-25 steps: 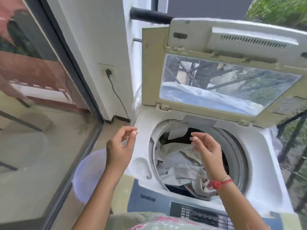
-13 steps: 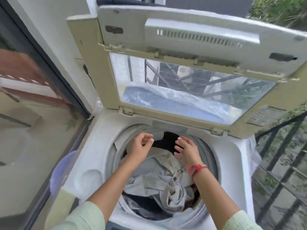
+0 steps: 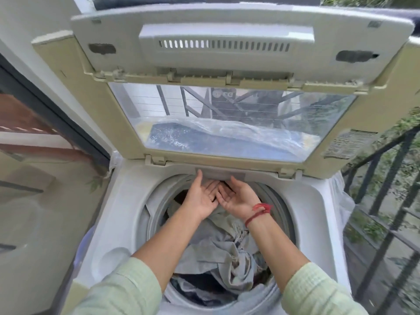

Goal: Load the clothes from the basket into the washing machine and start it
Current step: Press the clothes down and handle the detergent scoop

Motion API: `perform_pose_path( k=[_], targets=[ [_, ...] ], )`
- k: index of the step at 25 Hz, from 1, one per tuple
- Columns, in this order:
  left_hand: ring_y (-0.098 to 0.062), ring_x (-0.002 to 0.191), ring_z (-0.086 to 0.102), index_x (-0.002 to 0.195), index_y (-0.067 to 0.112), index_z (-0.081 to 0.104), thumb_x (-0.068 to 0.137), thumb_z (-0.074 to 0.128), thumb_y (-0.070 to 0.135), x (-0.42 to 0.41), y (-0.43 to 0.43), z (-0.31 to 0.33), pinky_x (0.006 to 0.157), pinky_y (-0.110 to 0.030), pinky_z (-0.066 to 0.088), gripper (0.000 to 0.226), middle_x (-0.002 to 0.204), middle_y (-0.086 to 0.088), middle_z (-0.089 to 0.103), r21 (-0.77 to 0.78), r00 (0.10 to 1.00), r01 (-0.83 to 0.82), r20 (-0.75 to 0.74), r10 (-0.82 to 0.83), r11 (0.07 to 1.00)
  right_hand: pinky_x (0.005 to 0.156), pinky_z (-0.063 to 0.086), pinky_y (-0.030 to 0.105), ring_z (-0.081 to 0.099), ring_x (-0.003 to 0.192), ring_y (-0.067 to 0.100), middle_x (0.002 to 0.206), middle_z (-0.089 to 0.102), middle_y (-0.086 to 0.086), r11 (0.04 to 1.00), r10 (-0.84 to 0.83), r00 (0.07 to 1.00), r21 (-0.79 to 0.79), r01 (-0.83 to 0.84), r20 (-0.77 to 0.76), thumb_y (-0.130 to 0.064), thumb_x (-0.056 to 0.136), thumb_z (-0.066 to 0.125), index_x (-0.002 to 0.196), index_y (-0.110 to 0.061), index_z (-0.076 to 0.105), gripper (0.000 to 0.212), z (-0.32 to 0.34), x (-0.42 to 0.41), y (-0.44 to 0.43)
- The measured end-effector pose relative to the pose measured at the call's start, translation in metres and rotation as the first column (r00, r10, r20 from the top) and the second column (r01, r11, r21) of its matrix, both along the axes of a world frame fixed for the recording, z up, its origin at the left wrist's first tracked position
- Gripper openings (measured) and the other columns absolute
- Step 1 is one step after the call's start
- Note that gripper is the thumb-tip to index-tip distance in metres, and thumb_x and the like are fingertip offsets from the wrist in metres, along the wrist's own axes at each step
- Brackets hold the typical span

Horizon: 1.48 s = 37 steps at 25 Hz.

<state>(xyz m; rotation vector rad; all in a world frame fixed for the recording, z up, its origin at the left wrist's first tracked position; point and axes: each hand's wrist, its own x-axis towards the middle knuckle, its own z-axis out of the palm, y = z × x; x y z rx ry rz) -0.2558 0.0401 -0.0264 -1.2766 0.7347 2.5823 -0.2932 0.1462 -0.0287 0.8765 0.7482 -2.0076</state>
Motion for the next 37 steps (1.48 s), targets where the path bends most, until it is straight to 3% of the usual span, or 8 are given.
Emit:
perform_pose_path(
  k=[4,6,13,22,26,29,32,37],
  targets=[
    [-0.017,0.115,0.056,0.114,0.011,0.059,0.079,0.066,0.049,0.004,0.002,-0.01,0.103,-0.035,0.038,0.052,0.12,-0.005,0.063,-0.101,0.995,0.1,0.024,-0.098,0.99,0.067,0.055,0.027,0.057,0.085,0.013,0.094,0.06,0.005,0.998,-0.06,0.997,0.011,0.061,-0.057,-0.019,0.095,0.052,0.111,-0.011,0.052,0.018,-0.016,0.016,-0.009],
    [-0.016,0.107,0.059,0.106,0.014,0.062,0.078,0.068,0.046,0.01,0.003,-0.011,0.101,-0.038,0.04,0.043,0.113,-0.005,0.067,-0.156,0.988,0.152,0.03,-0.149,0.976,0.072,0.053,0.029,0.058,0.085,0.013,0.093,0.059,0.004,0.997,-0.074,0.99,0.004,0.075,-0.116,-0.014,0.097,0.048,0.1,-0.016,0.051,0.004,-0.018,0.026,-0.005],
    [-0.017,0.099,0.061,0.096,0.018,0.062,0.081,0.065,0.038,0.042,0.014,-0.021,0.108,-0.043,0.035,0.026,0.094,-0.003,0.069,-0.204,0.991,0.132,0.026,-0.13,0.97,0.076,0.048,0.03,0.058,0.082,0.013,0.087,0.061,0.002,0.998,-0.047,0.99,0.034,0.052,-0.135,-0.013,0.097,0.046,0.09,-0.017,0.053,0.011,-0.02,0.056,0.009],
    [-0.019,0.102,0.061,0.109,0.02,0.055,0.082,0.065,0.039,0.053,0.006,-0.016,0.099,-0.038,0.042,0.034,0.114,-0.007,0.065,-0.2,0.984,0.174,-0.002,-0.178,0.964,0.077,0.048,0.032,0.058,0.087,0.017,0.097,0.062,0.006,0.994,0.021,0.996,0.105,-0.011,-0.087,-0.019,0.097,0.048,0.116,-0.014,0.051,0.02,-0.017,0.051,0.014],
    [-0.022,0.109,0.057,0.119,0.019,0.049,0.081,0.066,0.04,0.06,0.002,-0.013,0.1,-0.04,0.041,0.047,0.126,-0.009,0.057,-0.216,0.975,0.215,-0.005,-0.222,0.952,0.085,0.046,0.036,0.057,0.098,0.019,0.11,0.06,0.007,0.988,0.093,0.992,0.134,-0.081,-0.083,-0.026,0.096,0.051,0.112,-0.009,0.056,0.024,-0.007,0.057,0.019],
    [-0.022,0.107,0.057,0.114,0.022,0.049,0.086,0.063,0.037,0.074,-0.007,-0.007,0.1,-0.039,0.04,0.035,0.132,-0.009,0.054,-0.313,0.967,0.254,0.064,-0.246,0.915,0.09,0.045,0.04,0.055,0.105,0.019,0.11,0.06,0.006,0.954,0.184,0.978,0.256,-0.154,-0.095,-0.024,0.095,0.054,0.107,-0.013,0.057,0.017,0.003,0.074,0.023],
    [-0.02,0.104,0.059,0.113,0.016,0.054,0.091,0.058,0.029,0.105,-0.022,0.007,0.098,-0.038,0.042,0.026,0.123,-0.007,0.061,-0.446,0.977,0.214,0.099,-0.19,0.869,0.077,0.048,0.032,0.06,0.09,0.015,0.099,0.064,-0.001,0.917,0.269,0.945,0.35,-0.191,-0.188,-0.023,0.092,0.056,0.113,-0.017,0.059,0.022,0.014,0.104,0.029],
    [-0.016,0.089,0.064,0.099,0.018,0.063,0.092,0.057,0.023,0.183,-0.044,0.053,0.081,-0.03,0.046,0.011,0.1,-0.003,0.069,-0.608,0.998,-0.006,-0.056,-0.035,0.794,0.07,0.047,0.026,0.06,0.08,0.013,0.093,0.066,0.0,0.87,0.421,0.822,0.426,-0.247,-0.383,-0.024,0.091,0.058,0.103,-0.016,0.065,0.016,0.051,0.133,0.031]
  ],
)
